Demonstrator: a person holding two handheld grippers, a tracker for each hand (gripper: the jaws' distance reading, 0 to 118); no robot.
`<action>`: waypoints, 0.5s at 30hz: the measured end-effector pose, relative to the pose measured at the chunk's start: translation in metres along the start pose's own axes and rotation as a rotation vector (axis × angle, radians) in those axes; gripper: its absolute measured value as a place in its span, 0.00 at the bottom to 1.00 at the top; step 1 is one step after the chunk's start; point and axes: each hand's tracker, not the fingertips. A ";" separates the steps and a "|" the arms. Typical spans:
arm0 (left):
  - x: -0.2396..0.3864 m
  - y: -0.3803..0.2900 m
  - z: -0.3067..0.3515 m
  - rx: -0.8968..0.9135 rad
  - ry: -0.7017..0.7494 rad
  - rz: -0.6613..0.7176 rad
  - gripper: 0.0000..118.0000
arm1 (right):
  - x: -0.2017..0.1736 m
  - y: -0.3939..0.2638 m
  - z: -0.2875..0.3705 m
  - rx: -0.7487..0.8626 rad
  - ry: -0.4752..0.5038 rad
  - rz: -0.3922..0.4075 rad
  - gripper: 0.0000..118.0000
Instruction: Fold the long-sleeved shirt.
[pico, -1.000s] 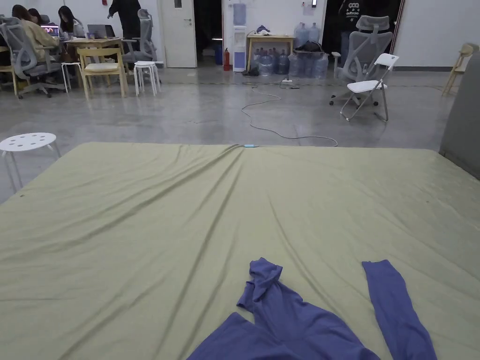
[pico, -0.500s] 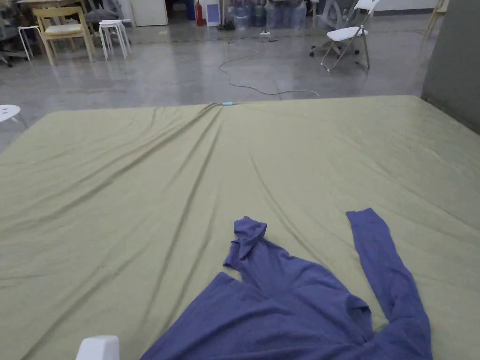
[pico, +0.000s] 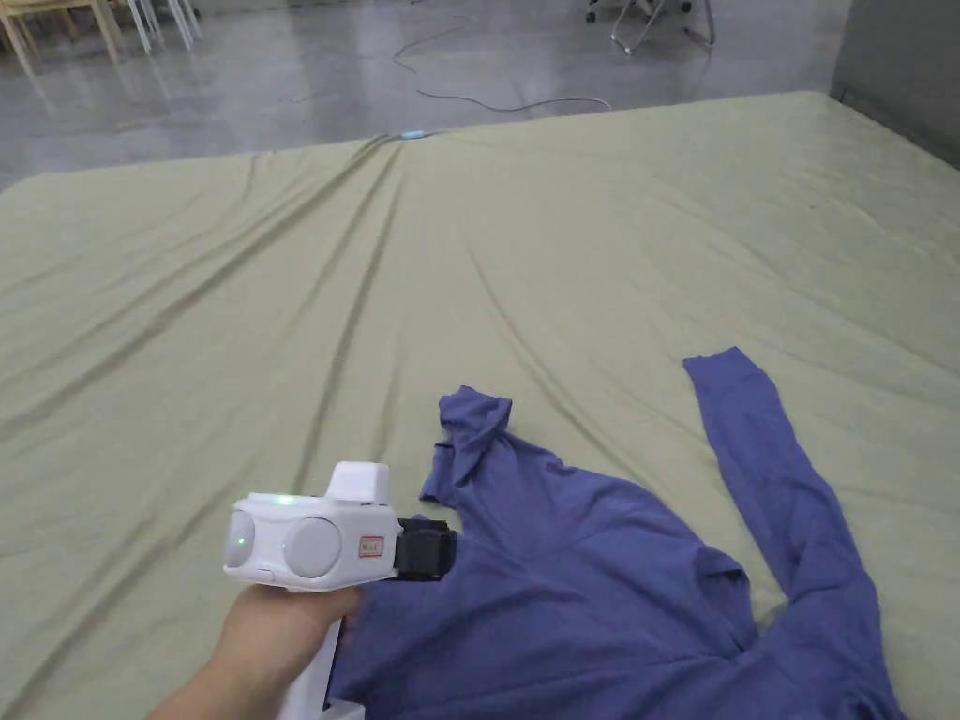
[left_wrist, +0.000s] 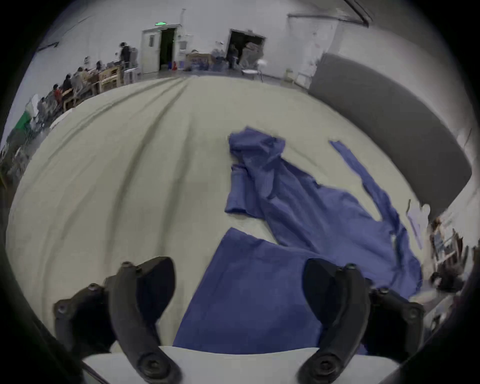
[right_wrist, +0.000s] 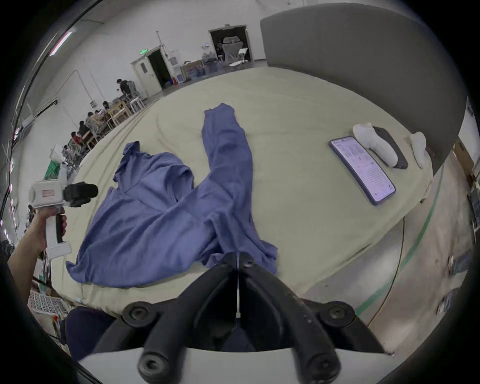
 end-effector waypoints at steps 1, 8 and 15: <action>0.007 -0.002 -0.012 -0.031 0.011 -0.053 0.66 | 0.003 0.001 -0.001 -0.003 -0.009 -0.012 0.04; 0.036 -0.009 0.009 0.001 0.054 -0.121 0.02 | 0.013 0.015 -0.006 -0.001 -0.057 -0.002 0.26; 0.032 -0.006 0.066 0.104 -0.026 -0.032 0.02 | 0.007 0.028 -0.041 0.024 -0.066 0.043 0.98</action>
